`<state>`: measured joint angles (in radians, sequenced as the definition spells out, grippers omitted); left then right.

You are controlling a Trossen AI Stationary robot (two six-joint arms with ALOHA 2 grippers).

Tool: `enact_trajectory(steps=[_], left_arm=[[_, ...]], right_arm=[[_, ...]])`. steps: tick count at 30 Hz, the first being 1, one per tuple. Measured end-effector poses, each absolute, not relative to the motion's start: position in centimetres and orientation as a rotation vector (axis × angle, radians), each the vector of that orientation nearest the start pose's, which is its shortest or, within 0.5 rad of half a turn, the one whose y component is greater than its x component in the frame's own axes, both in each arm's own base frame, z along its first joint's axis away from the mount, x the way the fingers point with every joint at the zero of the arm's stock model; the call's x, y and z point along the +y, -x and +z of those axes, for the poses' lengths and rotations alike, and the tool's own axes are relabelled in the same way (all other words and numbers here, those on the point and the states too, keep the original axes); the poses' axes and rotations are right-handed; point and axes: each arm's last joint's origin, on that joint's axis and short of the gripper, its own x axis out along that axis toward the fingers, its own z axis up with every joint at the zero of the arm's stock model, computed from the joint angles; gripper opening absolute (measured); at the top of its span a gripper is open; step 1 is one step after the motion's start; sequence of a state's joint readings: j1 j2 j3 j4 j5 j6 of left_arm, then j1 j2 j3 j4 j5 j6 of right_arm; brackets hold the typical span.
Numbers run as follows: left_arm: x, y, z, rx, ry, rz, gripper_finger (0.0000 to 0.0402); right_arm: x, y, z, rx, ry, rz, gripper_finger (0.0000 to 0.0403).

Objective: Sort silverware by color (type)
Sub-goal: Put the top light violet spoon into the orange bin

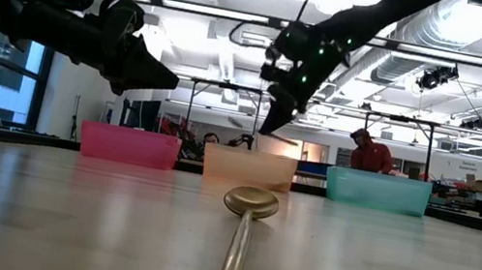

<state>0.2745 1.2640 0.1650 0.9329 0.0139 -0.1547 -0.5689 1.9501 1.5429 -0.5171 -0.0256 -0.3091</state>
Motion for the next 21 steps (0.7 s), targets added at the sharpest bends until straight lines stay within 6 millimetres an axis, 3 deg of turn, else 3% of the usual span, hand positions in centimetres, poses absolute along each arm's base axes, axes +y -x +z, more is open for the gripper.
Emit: enact_trajectory(steps=[9,21], left_arm=[[5.4,-19.3,14.8,0.145,0.177,0.273,0.0071],[5.4,-19.3,14.8,0.145,0.176,0.275,0.0071]], right_arm=[[-25.3,-36.3,18.8,1.016,-0.021,-0.326,0.0016],[-26.6,-36.4,16.7,1.013,-0.050,-0.340,0.0033]])
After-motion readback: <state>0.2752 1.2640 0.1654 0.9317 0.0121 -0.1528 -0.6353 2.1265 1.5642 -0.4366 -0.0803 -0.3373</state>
